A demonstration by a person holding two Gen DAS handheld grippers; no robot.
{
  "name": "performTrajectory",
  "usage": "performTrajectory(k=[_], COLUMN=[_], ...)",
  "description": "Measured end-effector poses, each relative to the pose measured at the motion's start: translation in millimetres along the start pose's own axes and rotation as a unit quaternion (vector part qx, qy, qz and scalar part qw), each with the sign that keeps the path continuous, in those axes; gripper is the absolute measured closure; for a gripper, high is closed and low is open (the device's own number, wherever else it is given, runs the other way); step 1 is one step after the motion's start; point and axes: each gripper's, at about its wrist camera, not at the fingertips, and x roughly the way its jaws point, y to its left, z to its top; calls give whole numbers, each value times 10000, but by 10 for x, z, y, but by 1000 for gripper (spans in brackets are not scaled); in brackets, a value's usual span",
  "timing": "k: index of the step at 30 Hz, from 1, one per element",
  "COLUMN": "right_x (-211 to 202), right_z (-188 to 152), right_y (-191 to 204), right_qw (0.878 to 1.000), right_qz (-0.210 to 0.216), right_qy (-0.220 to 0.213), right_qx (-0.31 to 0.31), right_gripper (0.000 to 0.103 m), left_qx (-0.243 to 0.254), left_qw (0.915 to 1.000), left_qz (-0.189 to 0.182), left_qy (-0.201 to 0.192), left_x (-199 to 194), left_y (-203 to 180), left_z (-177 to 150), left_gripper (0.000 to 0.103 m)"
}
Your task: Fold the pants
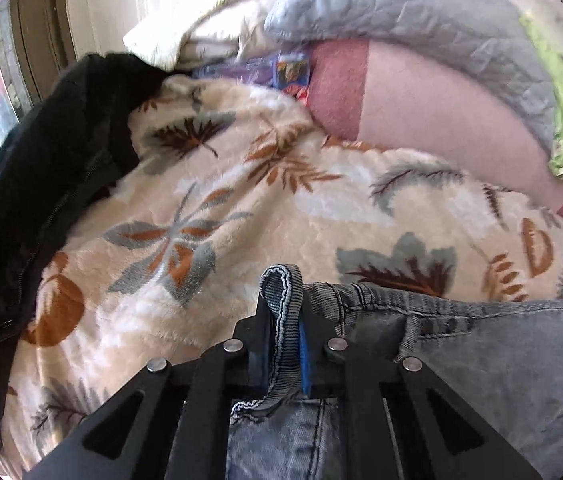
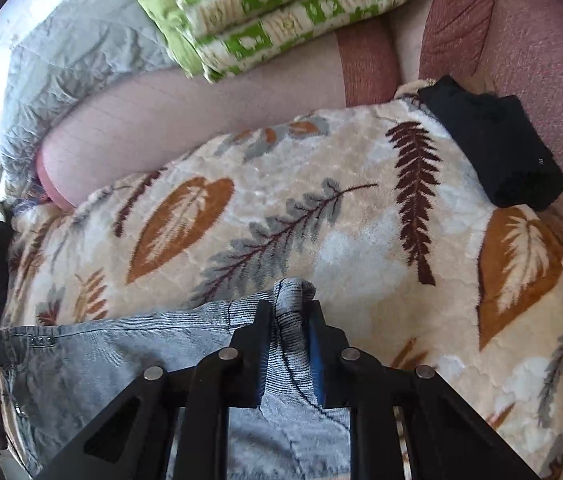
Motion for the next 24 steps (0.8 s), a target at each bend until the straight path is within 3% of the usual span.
performTrajectory(k=[6,11,16,18,20,22,24], right_x=[-763,-1334,-1433,-1288,-1121,-1140,-1284], right_z=[-337,-1031,-1999,-2362,-2686,-2843,-2800], right_y=[-13,-205,-437,-590,-788,-930,-1001], right_qw=[9978,9949,9961,9978,9963,9957,9979], right_qz=[319,585,661,521,656,644,482], right_qy=[-564,-799,-444,-76,511,669,415], right_qx=[-137,-212,-379,-414,-235,-52,108], right_gripper=[86,86,85,82,80,69,53], left_qx=[29,25,134,304,390,530,564], left_qw=[9976,9953,9966,9971,9967,9952,9969], left_qz=[-235,-438,-626,-696,-662,-583,-307], left_qy=[-653,-869,-523,-33,260,573,456], left_x=[-852,-1404,-1499,-1394,-1355,-1339,-1461], left_y=[75,289,483,576,660,743,795], left_z=[-317,-910,-1572,-1850,-2026,-2132,-2106], left_gripper=[92,92,92,91,87,84,84])
